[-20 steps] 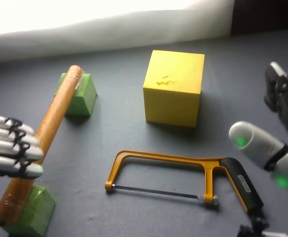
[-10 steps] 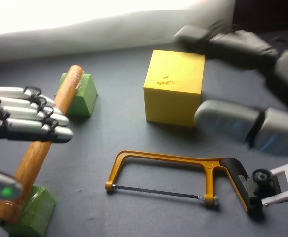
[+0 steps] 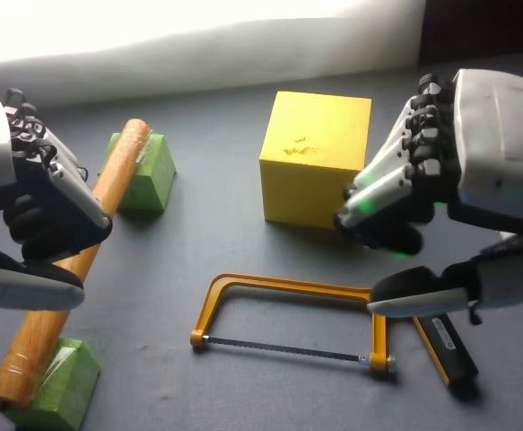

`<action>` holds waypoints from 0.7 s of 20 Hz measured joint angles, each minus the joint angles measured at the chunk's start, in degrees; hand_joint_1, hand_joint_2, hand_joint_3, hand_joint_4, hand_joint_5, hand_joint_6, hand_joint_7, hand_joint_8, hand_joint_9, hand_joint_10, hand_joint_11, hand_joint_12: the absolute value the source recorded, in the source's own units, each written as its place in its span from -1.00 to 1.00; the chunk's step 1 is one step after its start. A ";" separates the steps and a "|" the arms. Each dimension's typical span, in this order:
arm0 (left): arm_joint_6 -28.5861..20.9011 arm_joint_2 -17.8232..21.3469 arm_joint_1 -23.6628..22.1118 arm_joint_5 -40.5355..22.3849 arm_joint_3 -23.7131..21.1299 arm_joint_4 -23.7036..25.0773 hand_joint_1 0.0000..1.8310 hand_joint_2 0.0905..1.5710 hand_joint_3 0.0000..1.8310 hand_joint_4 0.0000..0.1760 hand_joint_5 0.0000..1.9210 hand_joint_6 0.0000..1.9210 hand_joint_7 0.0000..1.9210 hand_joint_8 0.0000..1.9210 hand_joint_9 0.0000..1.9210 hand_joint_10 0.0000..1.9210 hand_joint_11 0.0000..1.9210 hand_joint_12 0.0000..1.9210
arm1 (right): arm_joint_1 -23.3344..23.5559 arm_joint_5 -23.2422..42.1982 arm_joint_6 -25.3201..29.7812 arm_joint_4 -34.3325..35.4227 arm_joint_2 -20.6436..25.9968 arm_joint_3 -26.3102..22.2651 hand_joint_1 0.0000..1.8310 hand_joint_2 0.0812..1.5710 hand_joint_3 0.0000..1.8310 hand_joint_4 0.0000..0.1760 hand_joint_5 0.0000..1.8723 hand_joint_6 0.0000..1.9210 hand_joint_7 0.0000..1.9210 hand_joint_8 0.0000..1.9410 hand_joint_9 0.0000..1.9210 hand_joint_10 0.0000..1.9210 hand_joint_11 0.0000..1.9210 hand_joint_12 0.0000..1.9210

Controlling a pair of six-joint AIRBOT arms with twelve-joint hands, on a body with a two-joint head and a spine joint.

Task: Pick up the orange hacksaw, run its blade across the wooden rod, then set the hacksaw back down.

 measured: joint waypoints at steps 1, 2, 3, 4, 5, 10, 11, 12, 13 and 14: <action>0.00 0.02 -0.28 -0.17 -0.04 -0.24 -0.53 0.67 -1.00 -1.00 0.29 1.00 0.37 1.00 0.39 1.00 0.33 1.00 | 1.03 0.92 0.61 -2.10 -0.26 1.20 -0.50 0.52 -0.99 -1.00 0.16 1.00 0.32 1.00 0.52 1.00 0.67 1.00; 0.09 0.02 -0.39 -0.24 -0.04 -0.37 -0.53 0.67 -1.00 -1.00 0.29 1.00 0.37 1.00 0.39 1.00 0.33 1.00 | 1.36 1.31 0.59 -2.36 -0.37 1.60 -0.50 0.52 -0.99 -1.00 0.16 1.00 0.32 1.00 0.52 1.00 0.67 1.00; -0.02 0.00 -0.55 -0.66 -0.04 -1.27 -0.47 0.65 -1.00 -1.00 0.43 1.00 0.52 1.00 0.52 1.00 0.49 1.00 | 2.67 2.56 0.76 -2.62 -0.61 2.64 -0.56 0.60 -0.98 -1.00 0.23 1.00 0.39 1.00 0.55 1.00 0.71 1.00; 0.02 0.00 -0.52 -0.66 -0.04 -1.38 -0.55 0.70 -1.00 -0.64 0.54 1.00 0.63 1.00 0.63 1.00 0.62 1.00 | 3.32 2.97 0.81 -3.10 -0.70 2.97 -0.51 0.69 -0.98 -1.00 0.21 1.00 0.39 1.00 0.56 1.00 0.72 1.00; 0.00 -0.28 -0.35 -0.83 0.28 -1.31 -0.57 0.72 -1.00 -0.40 0.57 1.00 0.67 1.00 0.66 1.00 0.66 1.00 | 4.48 4.31 -0.09 -4.24 -1.18 3.08 -0.50 0.71 -0.98 -1.00 0.21 1.00 0.39 1.00 0.56 1.00 0.72 1.00; 0.04 -1.60 -0.26 -1.36 3.52 -1.07 -0.68 0.83 -0.99 -0.34 0.54 1.00 0.59 1.00 0.59 1.00 0.63 1.00 | 5.79 6.54 -1.36 -6.93 -0.63 3.02 -0.47 0.75 -0.99 -1.00 0.24 1.00 0.37 1.00 0.54 1.00 0.72 1.00; 0.00 -1.84 -0.15 -1.53 4.11 -0.76 -0.68 0.83 -0.99 -0.39 0.53 1.00 0.58 1.00 0.58 1.00 0.61 1.00 | 6.08 6.69 -1.79 -6.69 -0.44 3.04 -0.45 0.74 -1.00 -1.00 0.26 1.00 0.38 1.00 0.54 1.00 0.70 1.00; 0.04 -2.05 -0.15 -1.51 4.33 -0.46 -0.66 0.82 -1.00 -0.44 0.52 1.00 0.57 1.00 0.57 1.00 0.61 1.00 | 6.19 6.88 -2.89 -6.88 -0.35 2.99 -0.46 0.75 -1.00 -1.00 0.27 1.00 0.39 1.00 0.54 1.00 0.70 1.00; 0.00 -2.29 -0.15 -1.70 4.59 -0.26 -0.69 0.85 -0.99 -0.45 0.52 1.00 0.57 1.00 0.57 1.00 0.61 1.00 | 6.43 7.21 -3.65 -6.64 -0.09 2.62 -0.46 0.76 -0.99 -1.00 0.25 1.00 0.38 1.00 0.54 1.00 0.68 1.00; 0.02 -2.29 -0.15 -1.97 4.59 -0.22 -0.68 0.85 -0.99 -0.45 0.51 1.00 0.57 1.00 0.58 1.00 0.62 1.00 | 6.43 8.07 -4.28 -6.91 0.07 2.47 -0.45 0.77 -1.00 -1.00 0.24 1.00 0.37 1.00 0.52 1.00 0.68 1.00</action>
